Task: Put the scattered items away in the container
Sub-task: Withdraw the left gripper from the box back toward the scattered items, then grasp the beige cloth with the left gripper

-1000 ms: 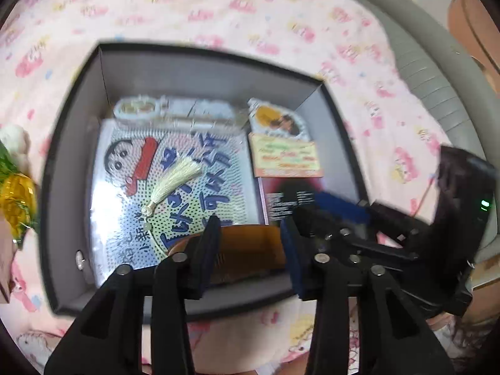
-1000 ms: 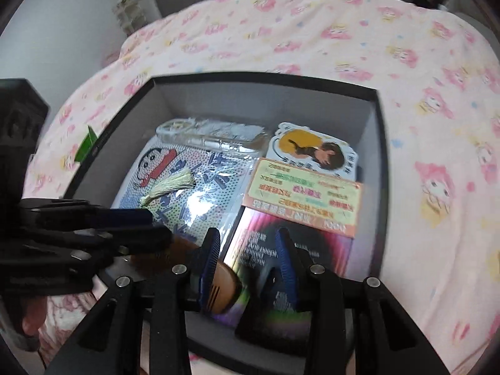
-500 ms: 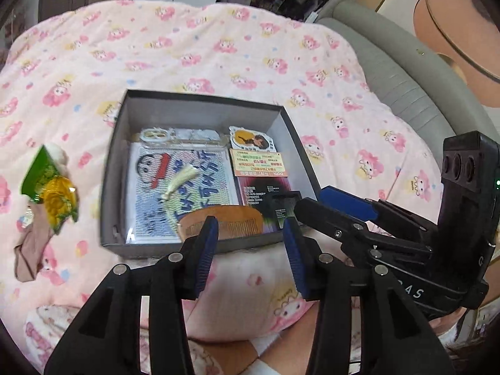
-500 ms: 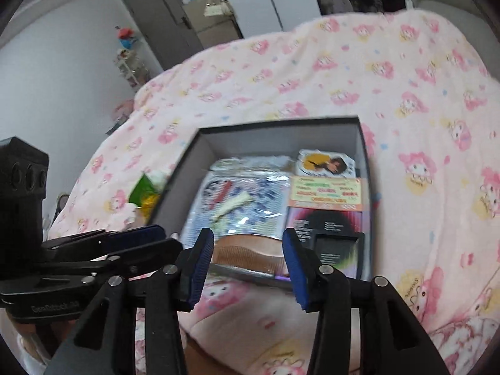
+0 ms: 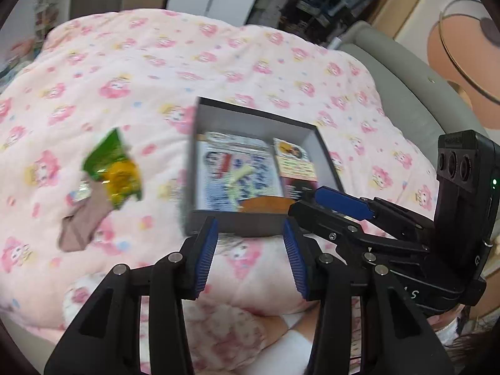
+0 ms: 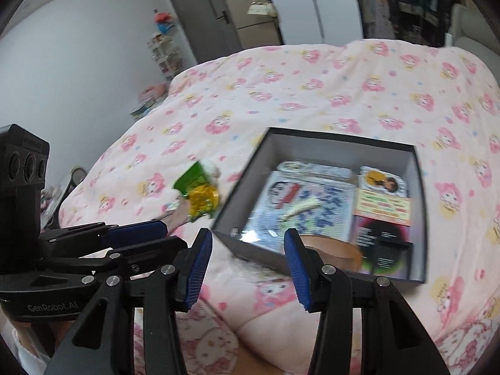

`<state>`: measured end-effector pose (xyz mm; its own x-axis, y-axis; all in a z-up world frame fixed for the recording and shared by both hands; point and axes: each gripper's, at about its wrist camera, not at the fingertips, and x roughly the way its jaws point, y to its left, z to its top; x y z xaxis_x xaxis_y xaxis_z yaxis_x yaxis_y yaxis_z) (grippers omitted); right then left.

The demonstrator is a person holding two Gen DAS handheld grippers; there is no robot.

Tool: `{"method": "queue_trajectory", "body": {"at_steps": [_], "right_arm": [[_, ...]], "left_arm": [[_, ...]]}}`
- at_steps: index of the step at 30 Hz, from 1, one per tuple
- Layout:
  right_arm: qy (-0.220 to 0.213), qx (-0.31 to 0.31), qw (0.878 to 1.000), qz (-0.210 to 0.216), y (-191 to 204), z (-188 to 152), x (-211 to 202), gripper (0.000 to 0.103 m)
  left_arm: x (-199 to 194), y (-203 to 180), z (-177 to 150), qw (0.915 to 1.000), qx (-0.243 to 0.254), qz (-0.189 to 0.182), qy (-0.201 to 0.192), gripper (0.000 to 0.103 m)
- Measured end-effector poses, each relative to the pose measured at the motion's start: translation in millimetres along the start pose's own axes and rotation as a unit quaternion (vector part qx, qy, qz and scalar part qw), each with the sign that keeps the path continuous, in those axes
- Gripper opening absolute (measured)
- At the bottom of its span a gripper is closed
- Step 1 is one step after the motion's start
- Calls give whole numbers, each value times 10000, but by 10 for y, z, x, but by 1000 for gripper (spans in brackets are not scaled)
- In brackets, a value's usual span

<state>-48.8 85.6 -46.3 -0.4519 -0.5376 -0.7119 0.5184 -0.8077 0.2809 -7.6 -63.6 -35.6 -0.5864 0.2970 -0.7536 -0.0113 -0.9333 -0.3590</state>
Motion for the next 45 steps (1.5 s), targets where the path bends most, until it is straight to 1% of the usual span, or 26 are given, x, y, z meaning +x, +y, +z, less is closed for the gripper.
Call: {"method": "queue_trajectory", "body": {"at_steps": [2, 4, 8, 10, 13, 15, 17, 19, 21, 24, 27, 29, 33, 37, 39, 42, 43, 44, 45], "right_arm": [[94, -122, 9997, 197, 175, 7, 100, 44], [238, -293, 9986, 359, 380, 17, 231, 44], [443, -633, 9957, 505, 763, 21, 495, 44], [561, -777, 9932, 663, 917, 26, 624, 44], [771, -891, 9891, 884, 1130, 36, 869, 44], [933, -970, 9863, 956, 1215, 41, 1012, 44], [1119, -1029, 9832, 1008, 1312, 45, 1196, 44], [1255, -1061, 9814, 993, 1350, 55, 1325, 44], [1402, -1088, 9800, 900, 1361, 71, 1480, 44], [1615, -1138, 9773, 765, 1320, 96, 1727, 44], [1830, -1129, 9747, 610, 1264, 124, 2015, 44], [1939, -1117, 9731, 554, 1248, 135, 2171, 44], [2166, -1085, 9691, 470, 1240, 126, 2479, 44], [2283, -1145, 9661, 366, 1250, 107, 2679, 44], [2348, -1166, 9645, 316, 1263, 89, 2769, 44], [2427, -1170, 9626, 292, 1272, 57, 2860, 44], [2444, -1167, 9622, 286, 1270, 50, 2878, 44], [2470, -1164, 9616, 267, 1272, 37, 2901, 44], [2487, -1166, 9612, 253, 1272, 30, 2913, 44]], "left_arm": [[-86, 161, -64, 9997, -166, 116, -110, 44], [-208, 377, -186, 9991, -384, 133, -126, 44], [-256, 819, -245, 9964, -816, 195, -157, 44], [-298, 1031, -273, 9947, -979, 263, -177, 44], [-356, 1273, -314, 9925, -1132, 400, -230, 44], [-262, 1374, -293, 9906, -1236, 524, -251, 44], [-192, 1542, -304, 9880, -1344, 730, -235, 44], [-118, 1676, -315, 9851, -1471, 860, -252, 44], [-79, 1933, -362, 9800, -1737, 941, -228, 44], [31, 2201, -398, 9750, -1997, 962, -152, 44], [227, 2464, -444, 9708, -2239, 864, -10, 44], [348, 2579, -445, 9695, -2311, 810, 109, 44], [618, 2748, -428, 9678, -2382, 742, 330, 44], [877, 2822, -370, 9682, -2355, 668, 506, 44], [986, 2853, -345, 9683, -2348, 618, 595, 50], [1130, 2887, -334, 9683, -2366, 398, 697, 52], [1202, 2904, -337, 9678, -2381, 277, 772, 52], [1250, 2909, -339, 9674, -2378, 216, 846, 49], [1305, 2910, -347, 9670, -2362, 191, 936, 32]]}}
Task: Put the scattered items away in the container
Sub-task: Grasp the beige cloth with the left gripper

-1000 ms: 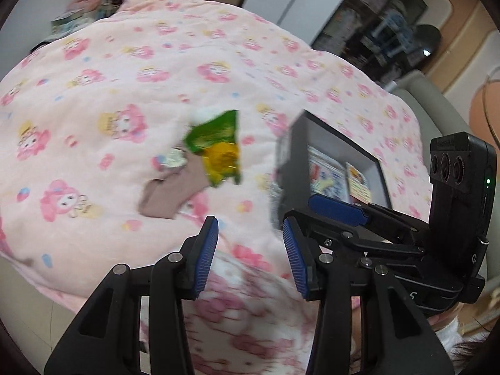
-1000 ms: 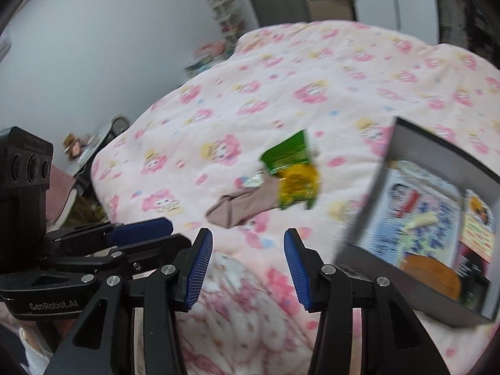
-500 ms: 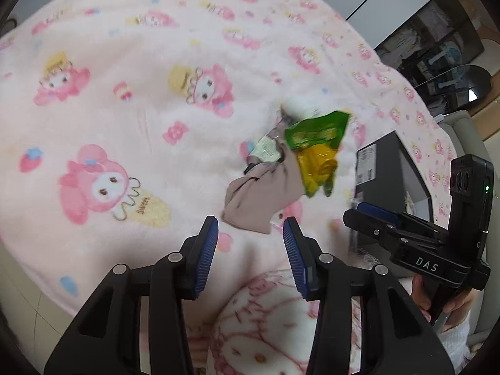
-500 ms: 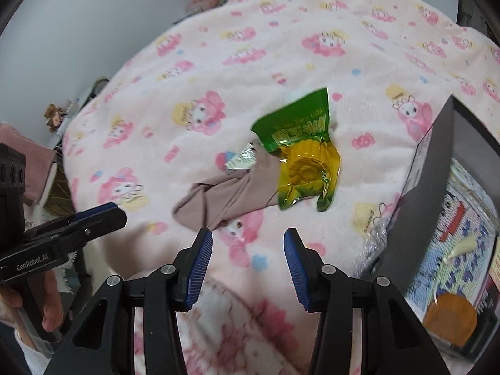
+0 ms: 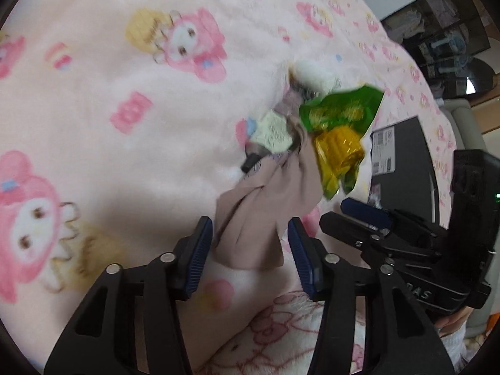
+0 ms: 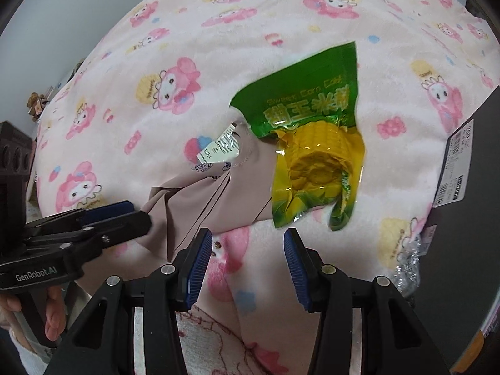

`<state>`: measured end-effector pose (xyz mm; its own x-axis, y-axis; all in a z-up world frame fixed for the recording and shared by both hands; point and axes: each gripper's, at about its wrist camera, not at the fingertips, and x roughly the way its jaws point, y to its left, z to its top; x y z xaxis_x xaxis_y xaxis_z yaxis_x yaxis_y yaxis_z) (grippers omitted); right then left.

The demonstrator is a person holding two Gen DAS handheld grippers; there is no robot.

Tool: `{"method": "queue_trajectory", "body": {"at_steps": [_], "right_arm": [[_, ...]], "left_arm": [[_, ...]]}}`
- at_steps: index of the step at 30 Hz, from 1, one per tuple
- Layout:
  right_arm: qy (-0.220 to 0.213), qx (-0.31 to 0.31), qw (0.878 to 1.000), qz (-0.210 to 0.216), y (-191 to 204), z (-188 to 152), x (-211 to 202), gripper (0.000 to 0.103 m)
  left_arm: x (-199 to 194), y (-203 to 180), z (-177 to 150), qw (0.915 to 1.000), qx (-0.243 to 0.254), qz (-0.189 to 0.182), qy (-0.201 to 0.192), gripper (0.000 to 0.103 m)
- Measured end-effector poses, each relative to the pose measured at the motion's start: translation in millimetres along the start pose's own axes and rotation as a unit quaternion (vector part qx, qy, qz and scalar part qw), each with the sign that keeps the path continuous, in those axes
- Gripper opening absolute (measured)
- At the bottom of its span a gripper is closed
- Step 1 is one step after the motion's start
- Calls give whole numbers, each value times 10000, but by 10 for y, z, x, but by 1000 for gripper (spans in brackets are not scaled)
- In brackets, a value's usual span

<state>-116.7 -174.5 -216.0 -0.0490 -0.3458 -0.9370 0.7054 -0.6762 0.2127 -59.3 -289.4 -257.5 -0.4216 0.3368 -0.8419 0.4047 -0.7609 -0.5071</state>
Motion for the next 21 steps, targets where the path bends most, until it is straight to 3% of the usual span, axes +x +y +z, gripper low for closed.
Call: {"method": "queue_trajectory", "body": {"at_steps": [2, 3, 7, 14, 17, 20, 21], "right_arm": [[38, -12, 10000, -31, 10, -3, 19, 44], [42, -17, 10000, -33, 15, -5, 16, 44], [10, 52, 10000, -80, 33, -34, -30, 44], [17, 191, 9998, -72, -8, -62, -83, 44], [-8, 206, 9998, 35, 14, -17, -84, 44], [71, 131, 9996, 240, 94, 64, 2, 47], [148, 93, 9994, 294, 117, 85, 70, 51]], "left_arm": [[74, 2, -7, 9999, -14, 25, 114, 11], [75, -3, -20, 9999, -17, 40, 109, 8], [-211, -54, -148, 9995, 35, -54, -293, 6], [-907, 186, -364, 9948, -240, 311, -940, 6], [-1039, 291, -435, 9937, -296, 320, -1028, 6], [-952, 421, -425, 9945, -464, 351, -865, 9], [-909, 454, -421, 9943, -535, 396, -837, 15]]}}
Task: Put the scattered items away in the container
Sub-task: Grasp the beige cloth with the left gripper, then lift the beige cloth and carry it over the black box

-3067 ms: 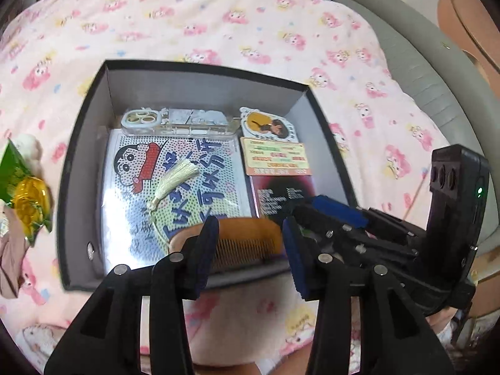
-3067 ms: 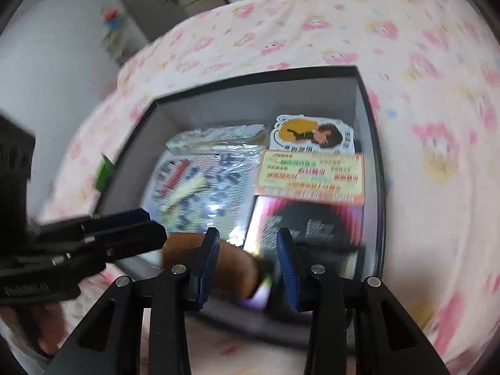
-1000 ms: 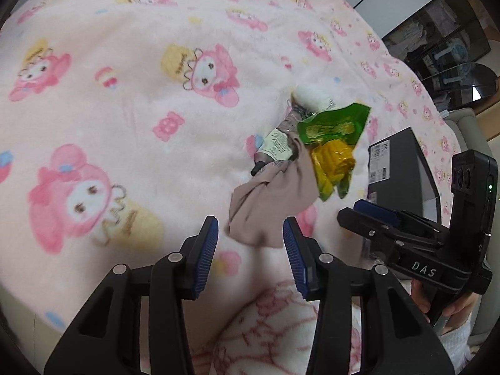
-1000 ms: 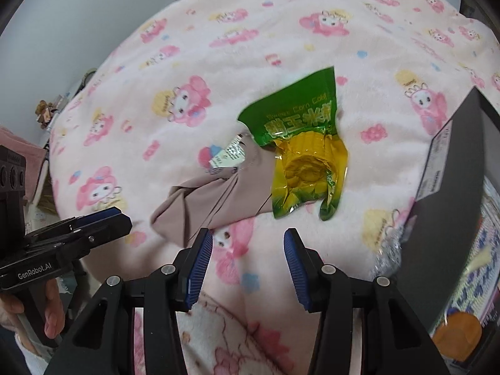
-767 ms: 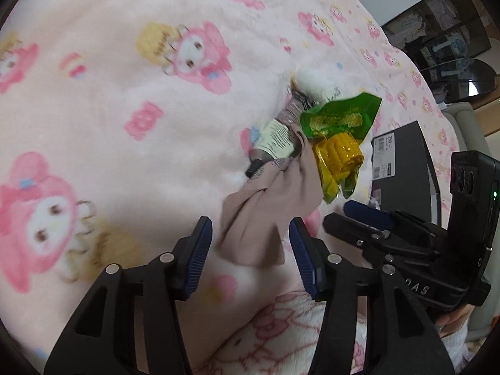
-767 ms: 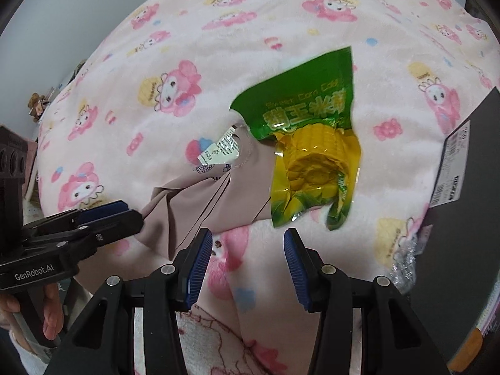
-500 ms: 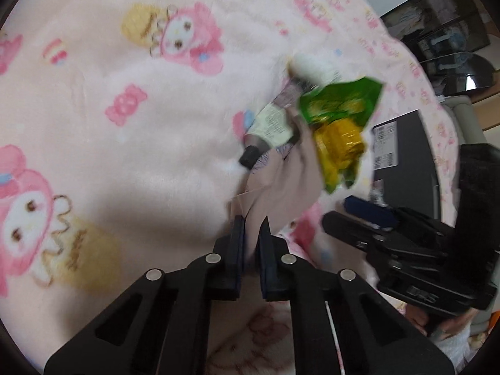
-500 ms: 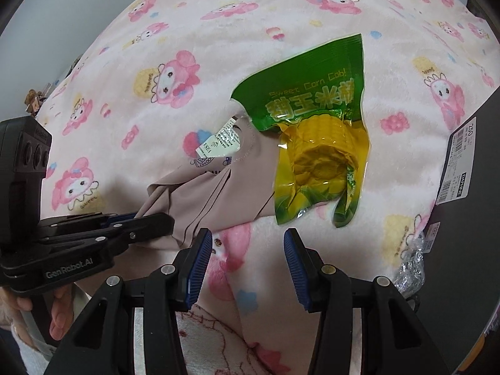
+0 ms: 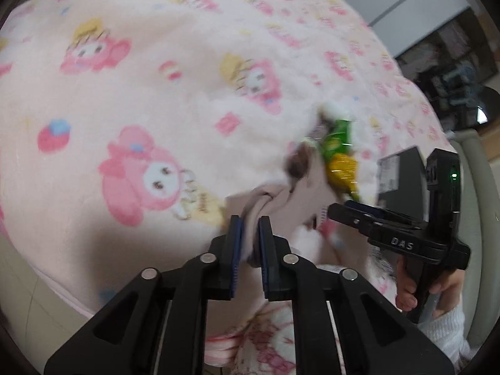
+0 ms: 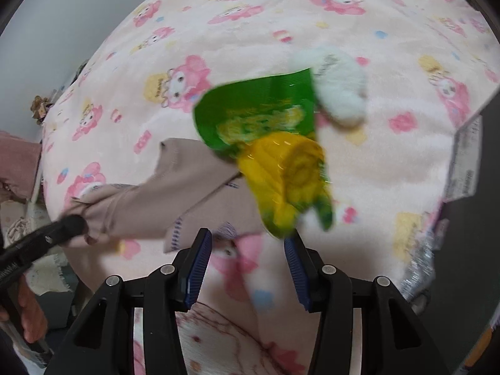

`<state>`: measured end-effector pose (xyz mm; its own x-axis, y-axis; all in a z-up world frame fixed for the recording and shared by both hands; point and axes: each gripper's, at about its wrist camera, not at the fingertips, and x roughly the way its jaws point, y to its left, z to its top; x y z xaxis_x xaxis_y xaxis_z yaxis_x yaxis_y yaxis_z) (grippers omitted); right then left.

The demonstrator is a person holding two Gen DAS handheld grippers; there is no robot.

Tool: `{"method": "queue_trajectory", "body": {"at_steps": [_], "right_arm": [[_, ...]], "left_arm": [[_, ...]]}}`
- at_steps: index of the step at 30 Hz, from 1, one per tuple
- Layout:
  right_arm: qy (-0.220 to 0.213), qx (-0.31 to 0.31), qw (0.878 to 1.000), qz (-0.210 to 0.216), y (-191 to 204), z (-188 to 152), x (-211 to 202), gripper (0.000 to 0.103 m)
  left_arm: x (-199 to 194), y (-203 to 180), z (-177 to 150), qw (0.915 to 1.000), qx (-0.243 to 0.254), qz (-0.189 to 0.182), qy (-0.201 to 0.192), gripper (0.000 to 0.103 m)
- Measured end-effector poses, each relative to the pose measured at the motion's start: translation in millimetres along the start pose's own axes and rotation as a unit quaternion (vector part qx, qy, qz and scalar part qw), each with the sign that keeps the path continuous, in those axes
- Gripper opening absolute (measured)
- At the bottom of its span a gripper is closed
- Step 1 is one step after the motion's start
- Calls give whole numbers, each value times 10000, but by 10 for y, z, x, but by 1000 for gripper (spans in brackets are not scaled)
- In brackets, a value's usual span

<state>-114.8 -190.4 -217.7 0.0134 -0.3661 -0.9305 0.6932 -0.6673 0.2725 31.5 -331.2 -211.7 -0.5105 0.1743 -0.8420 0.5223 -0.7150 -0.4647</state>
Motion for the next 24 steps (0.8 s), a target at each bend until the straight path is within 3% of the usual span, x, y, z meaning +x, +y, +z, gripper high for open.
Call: {"method": "queue_trajectory", "body": {"at_steps": [2, 5, 8, 10, 11, 13, 15, 19, 20, 24], "right_arm": [[182, 45, 9998, -35, 6, 53, 143, 52], [322, 164, 9993, 5, -46, 116, 300, 62], [437, 115, 9990, 33, -20, 185, 403, 64], [426, 36, 9991, 68, 27, 215, 418, 62], [402, -32, 9992, 32, 57, 224, 406, 56], [287, -98, 9995, 39, 108, 217, 334, 45], [151, -183, 9995, 211, 171, 183, 207, 23], [-312, -327, 9981, 411, 292, 59, -204, 19], [-454, -341, 9973, 467, 299, 7, -356, 4], [-966, -341, 9929, 607, 225, -181, -884, 2]], "left_arm": [[100, 46, 21, 9997, -86, -197, 71, 26], [230, 94, 99, 9985, -229, -494, 68, 38], [376, 60, 180, 9986, -252, -452, 128, 35], [406, -38, 203, 9991, -132, -347, 182, 18], [399, -87, 194, 9992, -75, -350, 194, 10], [323, -218, 148, 9988, 50, -454, 153, 7], [223, -360, 101, 9986, 224, -471, 99, 7], [-109, -718, 29, 9954, 602, -737, -81, 6], [-206, -825, 6, 9941, 738, -780, -146, 6], [-505, -1249, -75, 9872, 1213, -991, -300, 6]]}}
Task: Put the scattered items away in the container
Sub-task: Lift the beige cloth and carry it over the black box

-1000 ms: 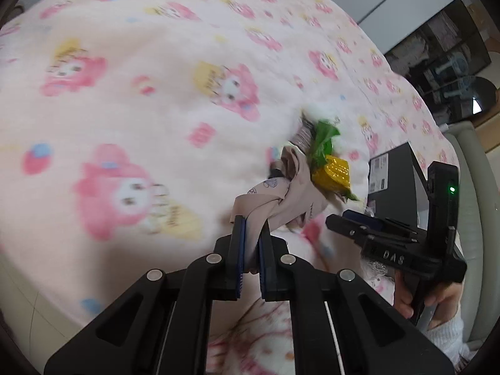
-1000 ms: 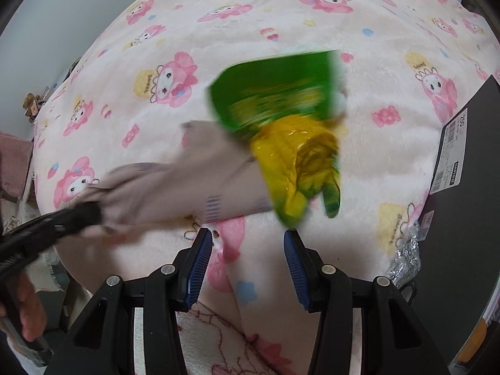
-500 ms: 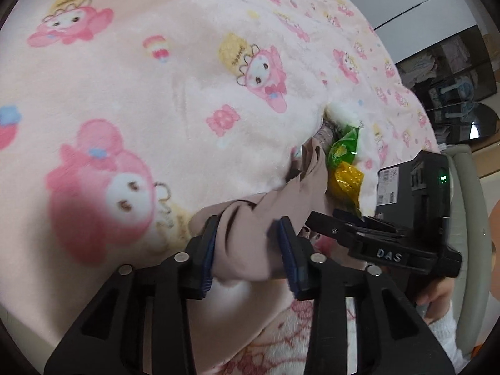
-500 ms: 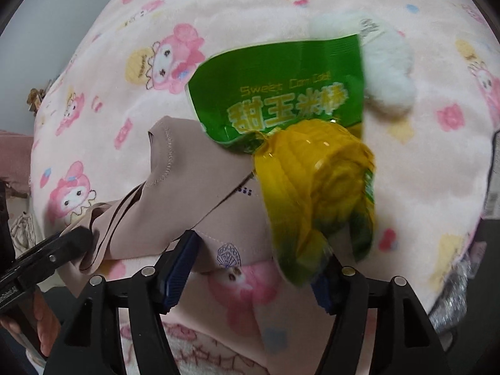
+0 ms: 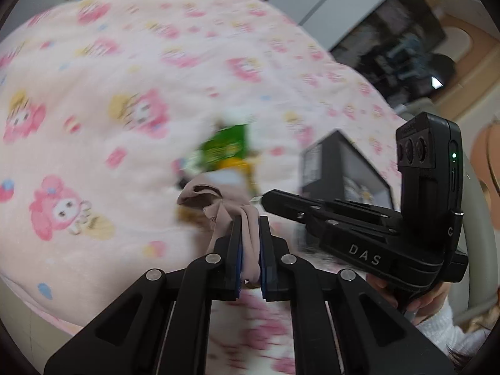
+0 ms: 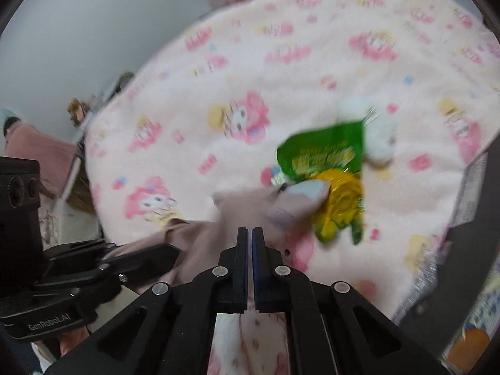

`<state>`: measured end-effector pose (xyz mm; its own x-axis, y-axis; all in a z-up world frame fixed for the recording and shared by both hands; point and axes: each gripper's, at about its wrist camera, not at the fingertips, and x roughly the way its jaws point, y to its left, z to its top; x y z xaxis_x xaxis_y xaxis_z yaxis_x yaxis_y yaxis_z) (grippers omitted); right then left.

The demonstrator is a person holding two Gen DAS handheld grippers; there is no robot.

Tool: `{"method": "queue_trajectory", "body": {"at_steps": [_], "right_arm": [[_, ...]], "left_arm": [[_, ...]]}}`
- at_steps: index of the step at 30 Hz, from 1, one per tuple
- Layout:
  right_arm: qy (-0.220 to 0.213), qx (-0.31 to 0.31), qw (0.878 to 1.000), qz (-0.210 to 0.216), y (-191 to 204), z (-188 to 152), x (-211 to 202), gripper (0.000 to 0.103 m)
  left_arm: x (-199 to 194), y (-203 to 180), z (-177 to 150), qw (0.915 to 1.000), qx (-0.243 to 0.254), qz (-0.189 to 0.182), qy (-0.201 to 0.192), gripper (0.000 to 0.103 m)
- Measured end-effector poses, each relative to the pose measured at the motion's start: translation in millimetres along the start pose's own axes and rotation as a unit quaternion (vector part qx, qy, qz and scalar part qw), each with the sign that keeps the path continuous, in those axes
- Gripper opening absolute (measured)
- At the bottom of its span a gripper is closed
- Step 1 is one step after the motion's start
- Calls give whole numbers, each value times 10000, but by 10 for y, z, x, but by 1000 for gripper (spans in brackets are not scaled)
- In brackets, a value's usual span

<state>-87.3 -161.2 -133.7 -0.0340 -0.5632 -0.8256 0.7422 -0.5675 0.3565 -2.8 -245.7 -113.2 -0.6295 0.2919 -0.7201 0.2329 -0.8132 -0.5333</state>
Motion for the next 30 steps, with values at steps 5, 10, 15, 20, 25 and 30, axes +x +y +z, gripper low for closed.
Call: {"method": "queue_trajectory", "body": {"at_steps": [5, 10, 15, 20, 25, 30], "right_arm": [[-402, 114, 9991, -18, -56, -135, -472, 2], [-750, 390, 9964, -102, -376, -336, -964, 2], [-1299, 963, 9862, -366, -890, -577, -1701, 2], [-1866, 1417, 9685, -846, -1293, -855, -2429, 2], [-2378, 1796, 9462, -1264, -1647, -1108, -3048, 3], [-2586, 1889, 9364, -1438, -1881, -1204, -3295, 3]], "left_arm": [[-43, -591, 14, 9984, 503, -253, 25, 6], [86, -1364, 74, 9915, 1193, -498, 162, 6], [286, -2241, 90, 9765, 1908, -941, 357, 6], [475, -3088, 77, 9556, 2565, -1371, 475, 5], [599, -3837, 67, 9349, 3060, -1743, 437, 5], [788, -4057, 107, 9378, 3050, -1625, 339, 5]]}}
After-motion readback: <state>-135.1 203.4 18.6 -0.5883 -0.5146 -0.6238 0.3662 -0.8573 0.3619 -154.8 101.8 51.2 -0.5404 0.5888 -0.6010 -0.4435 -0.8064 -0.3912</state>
